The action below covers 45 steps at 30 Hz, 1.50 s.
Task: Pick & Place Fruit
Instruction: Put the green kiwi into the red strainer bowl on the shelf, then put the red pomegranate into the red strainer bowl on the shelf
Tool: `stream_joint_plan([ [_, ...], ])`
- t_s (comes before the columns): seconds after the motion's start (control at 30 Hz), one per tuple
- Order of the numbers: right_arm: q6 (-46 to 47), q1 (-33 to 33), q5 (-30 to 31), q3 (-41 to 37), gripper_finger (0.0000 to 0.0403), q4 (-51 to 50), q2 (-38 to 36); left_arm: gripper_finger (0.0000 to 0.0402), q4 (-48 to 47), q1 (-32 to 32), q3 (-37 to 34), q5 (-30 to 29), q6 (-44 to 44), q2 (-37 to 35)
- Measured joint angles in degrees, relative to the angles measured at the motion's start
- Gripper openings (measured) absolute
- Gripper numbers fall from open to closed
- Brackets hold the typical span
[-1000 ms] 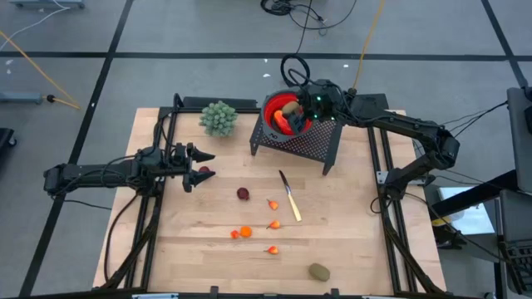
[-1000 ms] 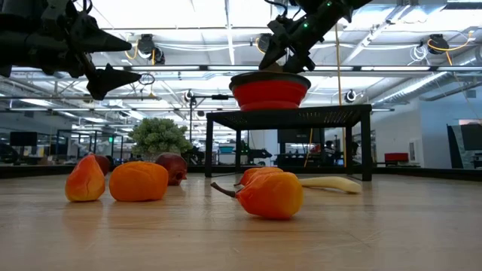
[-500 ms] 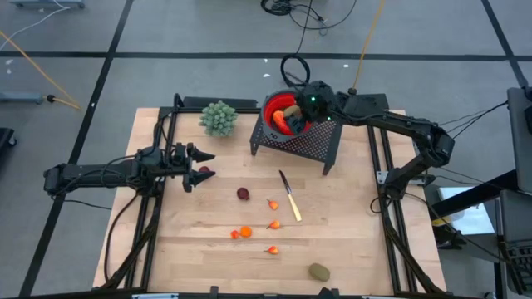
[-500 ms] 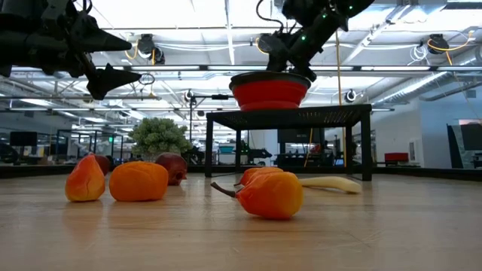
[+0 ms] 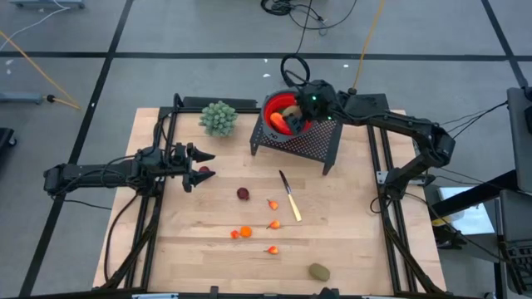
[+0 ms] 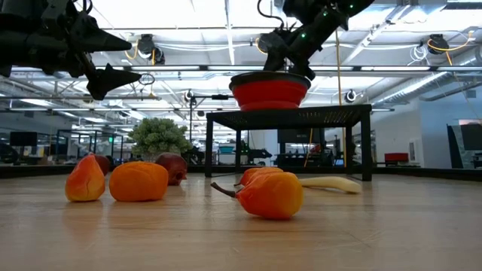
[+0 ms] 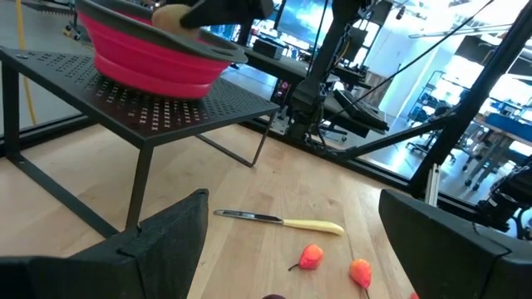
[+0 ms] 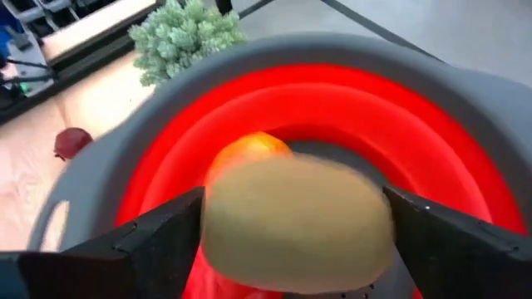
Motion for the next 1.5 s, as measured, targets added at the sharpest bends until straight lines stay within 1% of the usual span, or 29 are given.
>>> stream_joint_plan([
  [0.1,-0.1,0.0,1.3,0.0,0.0371,0.3,0.0,0.0353,0.0,0.0,0.0,0.0,0.0,0.0],
  [0.23,-0.3,0.0,1.3,0.0,0.0376,1.4,0.0,0.0353,0.0,0.0,0.0,0.0,0.0,0.0],
  [0.43,-0.1,1.1,1.2,0.0,0.0376,1.9,-0.8,0.0353,0.0,0.0,0.0,0.1,-0.1,0.0],
  [0.53,-1.9,2.9,1.3,0.0,0.0365,1.0,-2.3,0.0353,0.0,0.0,0.0,0.1,-1.4,0.0],
  [0.6,-3.3,4.8,1.4,0.1,0.0346,1.2,-3.3,0.0354,0.0,0.0,0.0,0.1,-3.2,0.0],
  [0.67,-4.3,6.5,1.2,0.0,0.0319,0.0,-4.4,0.0353,0.0,0.0,0.0,0.1,-5.1,0.0],
  [0.87,-5.1,10.8,1.4,0.1,0.0211,0.4,-7.4,0.0353,-0.1,0.0,0.0,0.2,-6.4,0.0],
  [1.0,-5.2,12.9,1.4,0.0,0.0144,-1.7,-9.1,0.0353,-0.1,0.0,0.0,0.2,-6.5,0.0],
  [1.1,-5.3,14.3,1.4,-0.2,0.0102,-4.9,-10.6,0.0353,0.0,0.0,0.0,0.2,-6.5,0.0],
  [1.23,-5.2,16.7,1.4,-3.0,0.0055,-4.1,-13.1,0.0353,0.0,0.0,0.0,0.1,-6.5,0.0],
  [1.3,-5.1,17.9,1.4,-5.0,0.0033,-1.7,-14.6,0.0353,0.0,0.0,0.0,0.1,-6.6,0.0],
  [1.37,-5.1,19.0,1.4,-8.0,0.0013,1.0,-16.7,0.0353,0.0,0.0,0.0,-0.3,-9.2,0.0],
  [1.43,-5.2,20.1,1.4,-11.2,0.0004,5.3,-19.0,0.0353,0.0,0.0,0.0,-2.5,-12.3,0.0],
  [1.5,-5.2,21.0,1.4,-14.9,0.0006,9.2,-21.5,0.0353,0.1,0.0,0.0,-4.3,-13.4,0.0],
])
